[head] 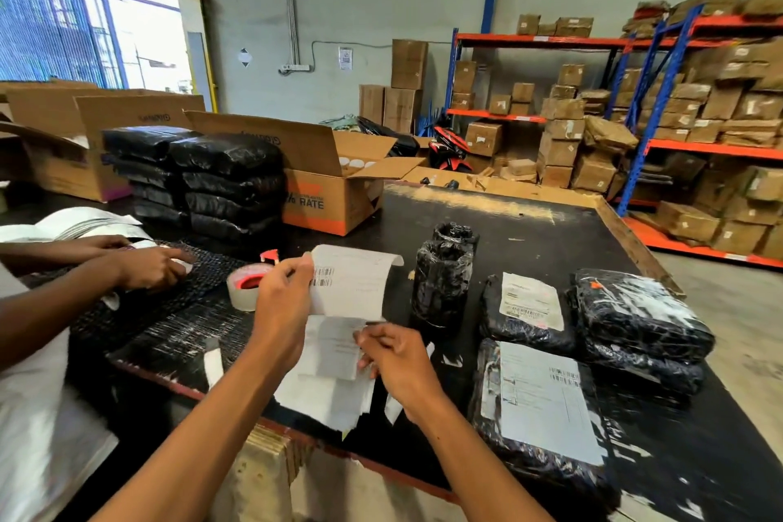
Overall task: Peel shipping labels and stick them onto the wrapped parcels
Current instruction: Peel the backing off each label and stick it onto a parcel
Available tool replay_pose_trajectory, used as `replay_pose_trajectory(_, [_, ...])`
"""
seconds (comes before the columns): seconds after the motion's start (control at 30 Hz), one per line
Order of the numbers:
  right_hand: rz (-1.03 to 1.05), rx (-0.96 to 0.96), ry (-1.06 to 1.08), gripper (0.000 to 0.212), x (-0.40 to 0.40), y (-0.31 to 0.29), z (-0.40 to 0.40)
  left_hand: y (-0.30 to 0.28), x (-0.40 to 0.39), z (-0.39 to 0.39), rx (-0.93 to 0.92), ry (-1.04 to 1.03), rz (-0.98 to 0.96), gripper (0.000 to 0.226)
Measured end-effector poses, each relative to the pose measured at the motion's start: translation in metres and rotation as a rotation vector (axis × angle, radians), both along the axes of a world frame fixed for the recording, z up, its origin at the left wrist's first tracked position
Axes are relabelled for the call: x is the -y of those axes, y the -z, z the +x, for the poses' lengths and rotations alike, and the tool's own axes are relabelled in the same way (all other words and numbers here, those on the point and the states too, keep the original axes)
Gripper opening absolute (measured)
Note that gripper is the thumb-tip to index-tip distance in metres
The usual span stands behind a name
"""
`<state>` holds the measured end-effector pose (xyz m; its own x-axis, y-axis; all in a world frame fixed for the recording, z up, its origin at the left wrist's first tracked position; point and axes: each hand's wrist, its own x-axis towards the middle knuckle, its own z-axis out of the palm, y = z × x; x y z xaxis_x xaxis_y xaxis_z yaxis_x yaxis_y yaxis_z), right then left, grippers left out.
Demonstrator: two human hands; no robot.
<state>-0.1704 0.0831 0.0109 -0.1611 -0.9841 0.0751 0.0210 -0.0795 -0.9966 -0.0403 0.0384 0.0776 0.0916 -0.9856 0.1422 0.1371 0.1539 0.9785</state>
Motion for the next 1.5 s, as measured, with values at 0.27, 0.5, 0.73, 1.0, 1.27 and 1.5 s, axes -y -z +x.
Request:
replay_pose_trajectory(0.27, [0.119, -0.267, 0.164, 0.024, 0.018, 0.014, 0.005, 0.005, -0.006, 0.006, 0.005, 0.012, 0.007, 0.029])
replay_pose_trajectory(0.5, [0.176, -0.545, 0.183, 0.023, 0.007, 0.017, -0.009, 0.016, -0.014, -0.003, -0.006, 0.049, 0.060, 0.021])
replay_pose_trajectory(0.73, [-0.063, -0.003, 0.021, 0.025, -0.064, -0.038, -0.051, 0.014, -0.015, -0.025, 0.001, 0.040, 0.023, 0.025])
replay_pose_trajectory(1.0, [-0.088, -0.265, 0.042, 0.015, -0.104, -0.059, -0.070, 0.014, -0.023, -0.060, -0.016, 0.138, 0.062, 0.024])
replay_pose_trajectory(1.27, [-0.078, -0.292, 0.007, 0.009, -0.109, -0.067, -0.080, 0.008, -0.027, -0.070, 0.011, 0.181, 0.054, 0.027])
replay_pose_trajectory(1.5, [-0.129, -0.257, -0.034, 0.006, -0.100, -0.073, -0.079, 0.013, -0.020, -0.067, 0.220, 0.184, 0.043, 0.023])
